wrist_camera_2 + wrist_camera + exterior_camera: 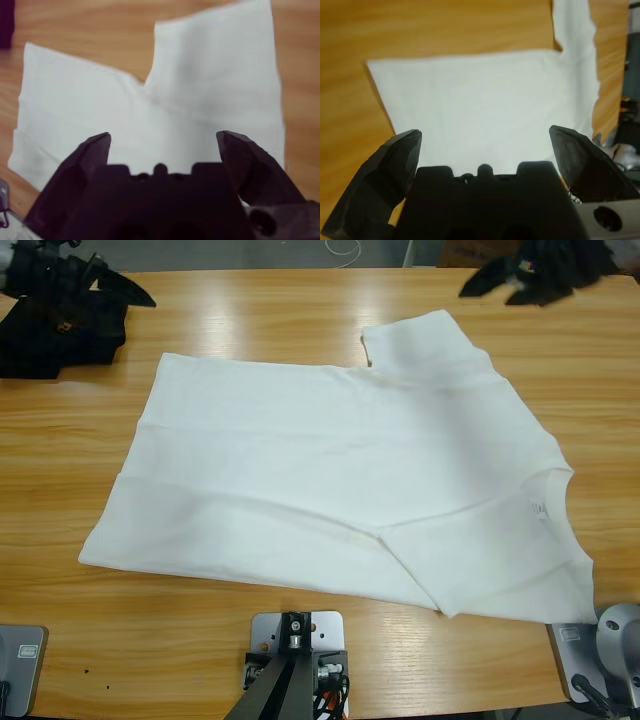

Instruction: Fold clothes

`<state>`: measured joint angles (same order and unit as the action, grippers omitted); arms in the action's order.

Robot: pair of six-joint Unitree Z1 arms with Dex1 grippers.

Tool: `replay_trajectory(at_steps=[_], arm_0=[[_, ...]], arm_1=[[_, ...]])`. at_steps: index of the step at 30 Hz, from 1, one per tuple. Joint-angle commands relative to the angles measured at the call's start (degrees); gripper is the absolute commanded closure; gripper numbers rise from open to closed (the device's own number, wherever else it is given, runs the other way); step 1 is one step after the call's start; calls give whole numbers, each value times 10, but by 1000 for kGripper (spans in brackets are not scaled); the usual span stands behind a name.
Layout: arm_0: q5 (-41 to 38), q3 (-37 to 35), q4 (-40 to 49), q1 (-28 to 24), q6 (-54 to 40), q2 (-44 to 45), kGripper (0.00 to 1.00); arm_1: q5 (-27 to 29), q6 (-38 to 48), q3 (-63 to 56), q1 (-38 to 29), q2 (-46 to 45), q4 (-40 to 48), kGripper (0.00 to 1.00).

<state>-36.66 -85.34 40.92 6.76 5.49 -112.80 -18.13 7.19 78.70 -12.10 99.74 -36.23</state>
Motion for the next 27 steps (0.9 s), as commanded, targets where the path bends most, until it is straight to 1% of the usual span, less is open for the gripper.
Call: replay_trajectory(at_steps=[1, 4, 6, 9, 11, 13, 16, 18, 23, 25, 27], arm_0=[[-29, -80, -2, -21, -9, -133, 4], [-20, -130, 43, -15, -8, -166, 4], [1, -148, 75, -8, -9, -178, 4], [9, -147, 88, -5, -14, -179, 4], [9, -148, 89, -6, -13, -179, 4], [8, -149, 90, -6, -13, -177, 4], [8, -149, 93, -2, -13, -173, 4], [8, -148, 94, -1, -13, -174, 4], [8, -146, 103, 1, -13, -174, 4], [8, -146, 102, 0, -13, -175, 4], [8, -146, 103, 0, -13, -175, 4]], arm_1=[[-93, -54, 134, 107, 219, 8, 183], [-110, -64, 198, 145, 284, -13, 220], [-117, -72, 217, 159, 312, -30, 220], [-120, -86, 199, 170, 317, -35, 220], [-142, -92, 174, 188, 327, -34, 223], [-148, -102, 154, 202, 333, -33, 226], [-152, -109, 130, 205, 330, -26, 235], [-165, -110, 125, 206, 333, -21, 262], [-186, -112, 119, 206, 340, -21, 279], [-196, -117, 111, 206, 345, -21, 347], [-203, -123, 106, 206, 350, -20, 366]])
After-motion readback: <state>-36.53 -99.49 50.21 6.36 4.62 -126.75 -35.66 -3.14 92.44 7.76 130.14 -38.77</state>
